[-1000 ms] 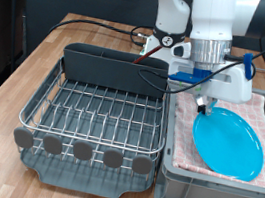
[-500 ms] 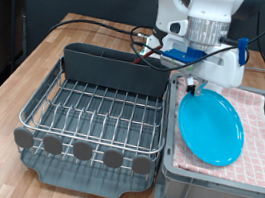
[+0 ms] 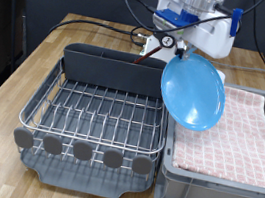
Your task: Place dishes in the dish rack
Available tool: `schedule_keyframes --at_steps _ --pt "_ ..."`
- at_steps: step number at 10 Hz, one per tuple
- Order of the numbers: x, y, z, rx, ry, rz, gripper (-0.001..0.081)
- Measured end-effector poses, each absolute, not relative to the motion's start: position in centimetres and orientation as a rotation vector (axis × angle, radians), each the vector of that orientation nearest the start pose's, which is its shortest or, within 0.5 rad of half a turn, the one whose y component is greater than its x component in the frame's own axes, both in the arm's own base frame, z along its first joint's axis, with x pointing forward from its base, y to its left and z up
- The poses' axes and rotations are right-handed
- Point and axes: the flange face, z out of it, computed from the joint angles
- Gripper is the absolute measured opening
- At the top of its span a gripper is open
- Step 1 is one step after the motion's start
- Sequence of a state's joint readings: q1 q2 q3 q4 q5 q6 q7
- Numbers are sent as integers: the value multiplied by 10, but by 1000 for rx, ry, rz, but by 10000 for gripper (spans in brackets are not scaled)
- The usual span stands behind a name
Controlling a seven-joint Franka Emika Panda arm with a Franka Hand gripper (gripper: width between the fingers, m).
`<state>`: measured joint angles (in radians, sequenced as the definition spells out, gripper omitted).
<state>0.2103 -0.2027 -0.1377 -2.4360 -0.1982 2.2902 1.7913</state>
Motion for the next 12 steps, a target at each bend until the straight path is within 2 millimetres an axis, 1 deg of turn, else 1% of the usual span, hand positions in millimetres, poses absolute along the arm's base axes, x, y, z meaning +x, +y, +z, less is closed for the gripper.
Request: schedule_keyframes --at_steps 2,3,5,6,7,8,10,11,12 --pt "463 28 383 -2232 2260 -216 19" --pt "461 22 385 -2304 2275 -224 19" --pt "456 -3 403 -2484 2297 -261 19" --pt "456 -17 414 -2584 2260 -310 19" --pt "457 -32 423 -2707 2171 -379 19" --pt "458 -48 431 -2841 2042 -442 19" --pt "463 -81 446 -3071 1773 -498 19" --pt "465 -87 451 -3161 1641 -494 19" --pt "465 -86 450 -3127 1694 -495 19"
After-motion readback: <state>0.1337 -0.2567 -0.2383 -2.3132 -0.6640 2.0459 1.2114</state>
